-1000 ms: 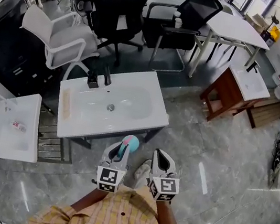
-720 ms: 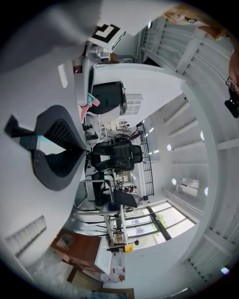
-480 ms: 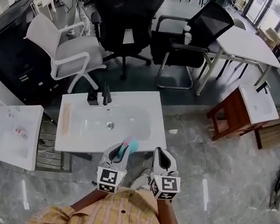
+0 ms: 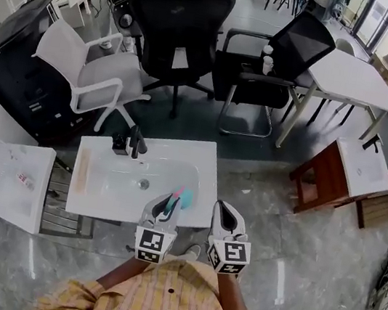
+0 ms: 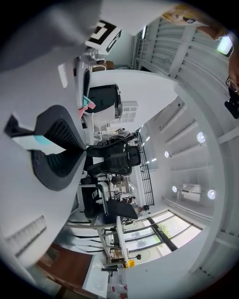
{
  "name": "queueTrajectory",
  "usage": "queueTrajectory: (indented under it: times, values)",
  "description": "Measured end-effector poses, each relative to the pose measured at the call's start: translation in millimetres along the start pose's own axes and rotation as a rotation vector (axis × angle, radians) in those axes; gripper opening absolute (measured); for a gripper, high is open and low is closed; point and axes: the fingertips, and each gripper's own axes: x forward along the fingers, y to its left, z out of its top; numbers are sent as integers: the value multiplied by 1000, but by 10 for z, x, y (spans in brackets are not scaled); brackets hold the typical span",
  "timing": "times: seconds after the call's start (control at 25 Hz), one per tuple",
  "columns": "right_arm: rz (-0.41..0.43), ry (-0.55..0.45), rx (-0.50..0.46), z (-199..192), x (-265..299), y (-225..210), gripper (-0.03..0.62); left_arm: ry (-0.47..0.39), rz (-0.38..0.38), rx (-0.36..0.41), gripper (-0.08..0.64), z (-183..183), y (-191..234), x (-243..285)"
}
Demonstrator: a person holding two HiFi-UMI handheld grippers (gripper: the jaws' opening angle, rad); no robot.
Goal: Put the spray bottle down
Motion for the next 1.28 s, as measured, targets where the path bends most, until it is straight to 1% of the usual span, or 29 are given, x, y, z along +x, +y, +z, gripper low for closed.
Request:
queueTrajectory:
  times: [0.24, 0.52, 0.8, 1.08, 1.28]
  values:
    - [49, 13, 15, -32, 169, -220, 2, 5, 41, 20, 72, 55, -46, 282]
    - [55, 29, 37, -136, 320, -340, 2, 26, 63, 28, 72, 66, 51, 543]
    - [36, 61, 60, -209, 499, -351, 2, 63, 33, 28, 71, 37, 201, 841]
    - [-4, 85, 89, -286, 708, -474, 2, 92, -4, 40, 72, 11, 306, 1189]
    - [-3, 115, 89, -396, 833, -448, 2, 108, -19, 40, 72, -52, 418, 1423]
